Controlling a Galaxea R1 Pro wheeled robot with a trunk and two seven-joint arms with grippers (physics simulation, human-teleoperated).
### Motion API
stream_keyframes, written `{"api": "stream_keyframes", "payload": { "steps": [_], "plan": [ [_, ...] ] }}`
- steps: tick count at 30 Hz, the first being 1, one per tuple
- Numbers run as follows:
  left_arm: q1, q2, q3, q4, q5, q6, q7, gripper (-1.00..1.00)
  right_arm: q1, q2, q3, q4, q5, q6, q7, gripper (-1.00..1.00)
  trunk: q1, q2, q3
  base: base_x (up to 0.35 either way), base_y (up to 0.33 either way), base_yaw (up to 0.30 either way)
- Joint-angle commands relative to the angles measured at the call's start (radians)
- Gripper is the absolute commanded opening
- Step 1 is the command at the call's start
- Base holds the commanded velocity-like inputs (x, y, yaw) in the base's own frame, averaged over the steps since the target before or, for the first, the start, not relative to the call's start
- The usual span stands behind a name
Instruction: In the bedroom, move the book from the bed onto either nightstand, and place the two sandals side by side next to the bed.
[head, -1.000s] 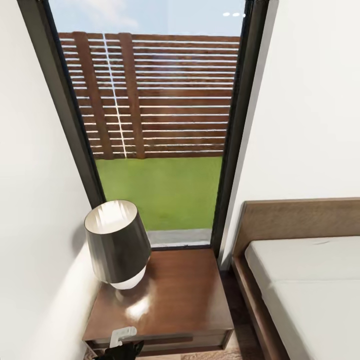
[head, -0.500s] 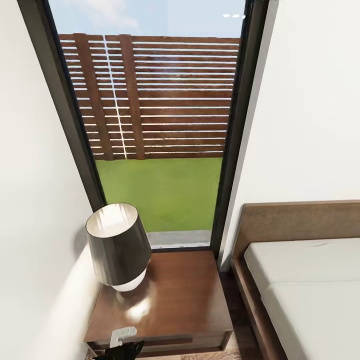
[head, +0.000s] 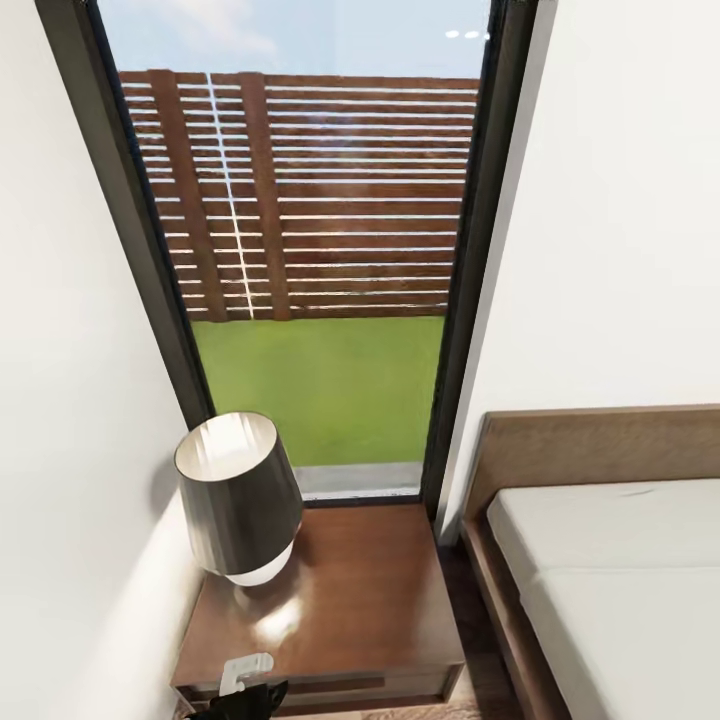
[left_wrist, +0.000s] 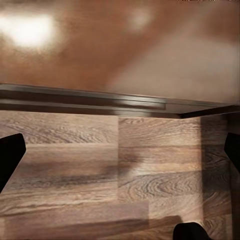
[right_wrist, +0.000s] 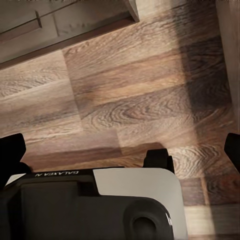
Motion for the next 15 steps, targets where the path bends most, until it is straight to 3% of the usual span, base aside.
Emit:
{"api": "stream_keyframes", "payload": {
  "steps": [1,15],
  "plan": [
    [-0.001,0.000,-0.009,0.001,0.009,-0.003,-0.004,1.00,-0.001,0.000,0.007,0.003,-0.011,0.001,0.006,1.00,-0.004,0.007,0.002,0.000,0.000,0.000],
    [-0.001,0.000,-0.007,0.001,0.009,-0.003,-0.004,1.00,-0.001,0.000,0.007,0.003,-0.011,0.001,0.006,1.00,-0.058,0.105,0.046,0.000,0.000,0.000]
  ]
}}
